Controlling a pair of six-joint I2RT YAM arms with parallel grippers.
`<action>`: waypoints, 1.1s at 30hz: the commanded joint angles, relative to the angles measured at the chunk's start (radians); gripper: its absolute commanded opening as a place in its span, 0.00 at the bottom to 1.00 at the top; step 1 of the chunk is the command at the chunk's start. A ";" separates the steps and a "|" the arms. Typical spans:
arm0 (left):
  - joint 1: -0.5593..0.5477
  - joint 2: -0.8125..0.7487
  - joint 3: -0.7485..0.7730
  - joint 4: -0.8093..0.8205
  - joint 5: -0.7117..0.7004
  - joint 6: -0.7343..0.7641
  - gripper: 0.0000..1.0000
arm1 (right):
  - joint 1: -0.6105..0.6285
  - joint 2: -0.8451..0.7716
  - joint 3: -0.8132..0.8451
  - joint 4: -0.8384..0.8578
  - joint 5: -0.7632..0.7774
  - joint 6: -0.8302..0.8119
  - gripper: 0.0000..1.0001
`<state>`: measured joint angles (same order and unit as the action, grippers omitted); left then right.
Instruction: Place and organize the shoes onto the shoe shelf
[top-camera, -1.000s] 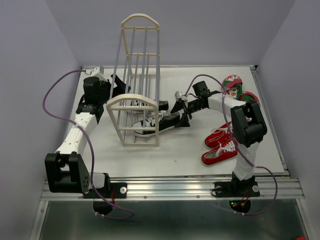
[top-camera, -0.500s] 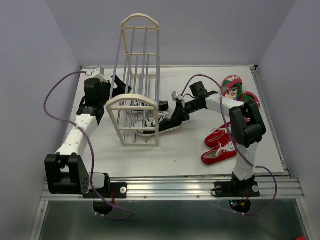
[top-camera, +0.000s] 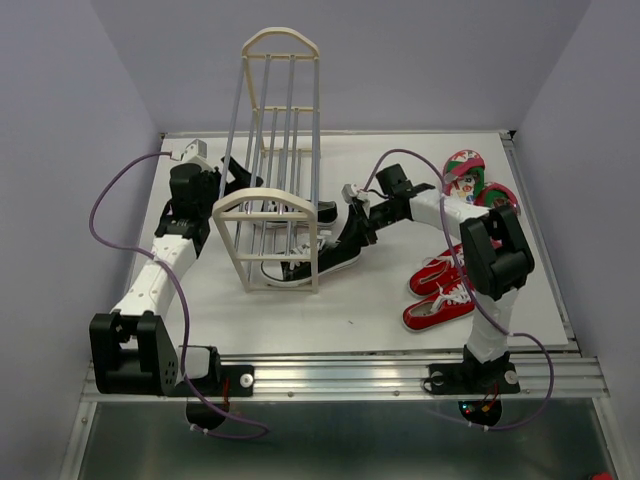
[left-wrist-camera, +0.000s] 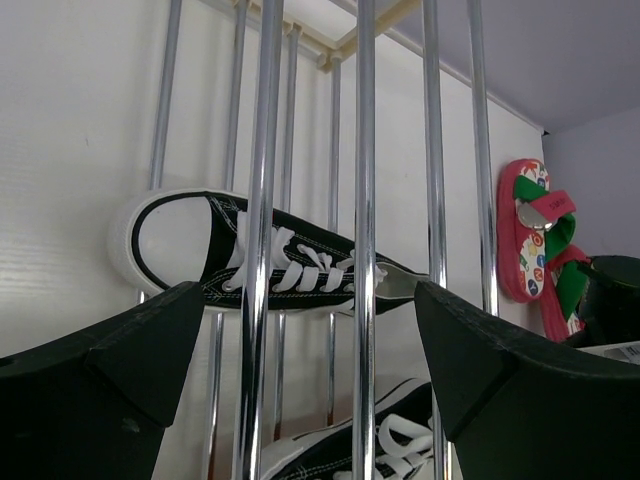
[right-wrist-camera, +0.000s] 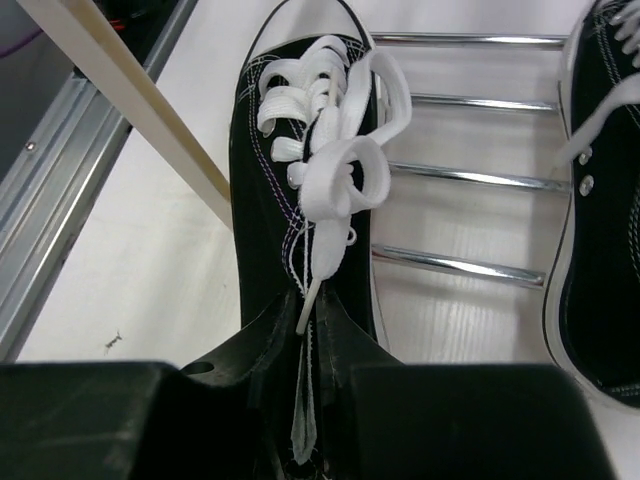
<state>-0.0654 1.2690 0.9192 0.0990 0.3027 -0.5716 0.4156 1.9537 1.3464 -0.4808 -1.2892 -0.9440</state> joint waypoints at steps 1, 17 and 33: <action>-0.004 -0.046 -0.023 0.068 -0.007 -0.022 0.99 | 0.058 -0.075 0.052 0.040 -0.130 0.080 0.01; -0.005 -0.057 -0.048 0.088 -0.010 -0.031 0.99 | 0.081 -0.225 -0.328 1.101 0.364 1.001 0.01; -0.005 -0.059 -0.062 0.100 0.006 -0.028 0.99 | 0.150 -0.219 -0.426 1.524 0.341 1.292 0.01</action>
<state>-0.0658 1.2446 0.8665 0.1474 0.2996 -0.6075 0.5381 1.7138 0.9066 0.7891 -0.9386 0.2405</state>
